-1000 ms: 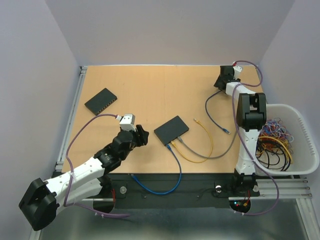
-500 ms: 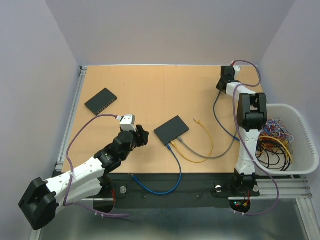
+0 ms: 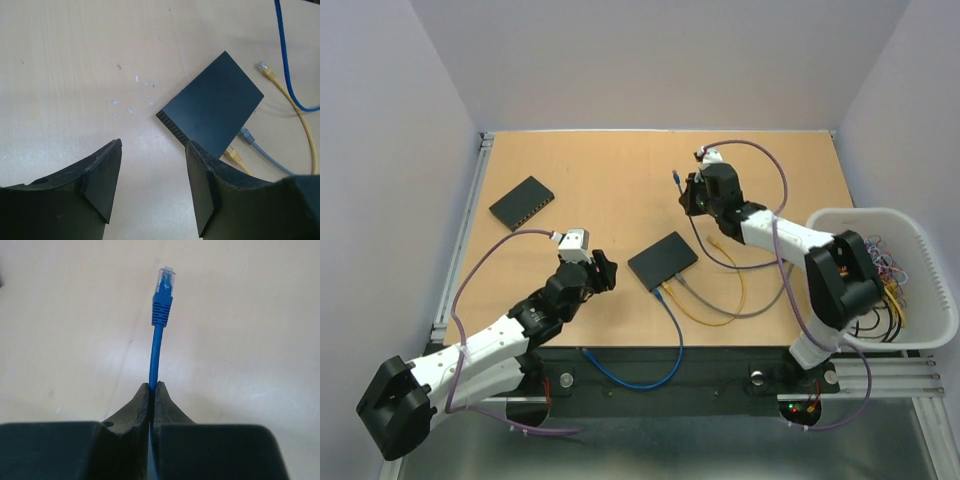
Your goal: Insert the plug into the switch port
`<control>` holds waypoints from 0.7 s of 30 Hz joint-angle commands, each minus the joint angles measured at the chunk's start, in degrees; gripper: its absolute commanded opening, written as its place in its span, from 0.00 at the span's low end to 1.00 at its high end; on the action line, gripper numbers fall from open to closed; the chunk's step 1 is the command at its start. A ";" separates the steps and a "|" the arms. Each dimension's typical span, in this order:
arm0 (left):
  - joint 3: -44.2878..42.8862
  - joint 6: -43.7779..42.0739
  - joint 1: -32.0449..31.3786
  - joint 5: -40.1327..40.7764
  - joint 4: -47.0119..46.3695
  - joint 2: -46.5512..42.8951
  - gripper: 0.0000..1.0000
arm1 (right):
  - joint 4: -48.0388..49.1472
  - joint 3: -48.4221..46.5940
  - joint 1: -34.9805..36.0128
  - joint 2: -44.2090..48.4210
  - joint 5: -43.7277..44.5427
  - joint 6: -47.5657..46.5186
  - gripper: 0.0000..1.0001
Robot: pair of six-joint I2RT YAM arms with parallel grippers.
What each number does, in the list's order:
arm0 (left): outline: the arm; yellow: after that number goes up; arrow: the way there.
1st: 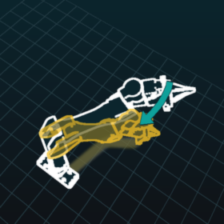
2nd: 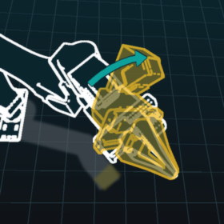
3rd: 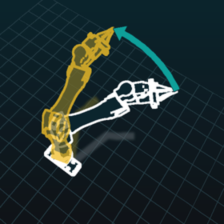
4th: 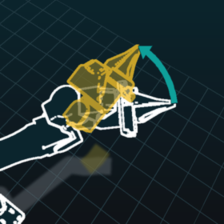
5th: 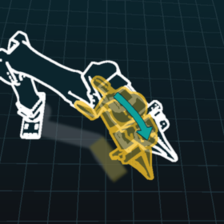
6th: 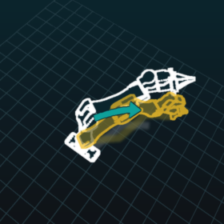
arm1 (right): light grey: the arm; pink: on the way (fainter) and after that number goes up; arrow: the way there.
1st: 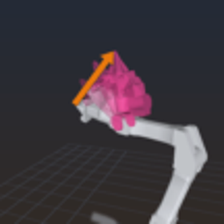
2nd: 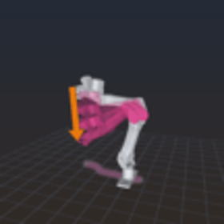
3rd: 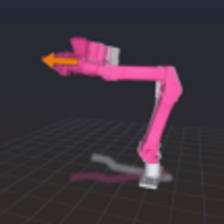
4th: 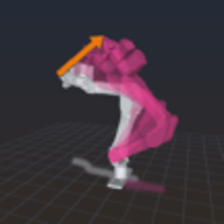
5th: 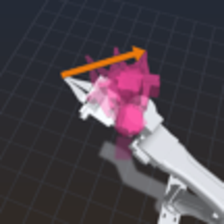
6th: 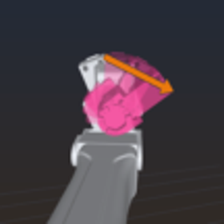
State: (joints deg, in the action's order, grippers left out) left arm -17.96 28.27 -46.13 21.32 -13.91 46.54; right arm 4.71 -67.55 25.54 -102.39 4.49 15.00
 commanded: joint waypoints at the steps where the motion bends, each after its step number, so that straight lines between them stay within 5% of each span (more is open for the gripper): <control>1: 0.38 0.73 -0.28 3.28 -0.77 -1.98 0.65 | 11.80 10.22 2.49 11.84 -7.54 -1.21 0.00; 6: 1.52 3.10 -0.28 4.87 -1.99 -6.90 0.66 | 24.55 26.75 7.51 22.22 -16.27 2.48 0.00; 21: 7.58 3.02 -0.10 -9.45 -25.01 -16.83 0.64 | 43.79 41.00 18.23 29.44 -27.34 11.09 0.01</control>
State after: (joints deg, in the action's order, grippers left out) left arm -12.64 31.35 -46.13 15.53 -29.74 31.92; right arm 37.32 -27.64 42.78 -74.54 -18.63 23.11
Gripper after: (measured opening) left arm 0.636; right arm 0.049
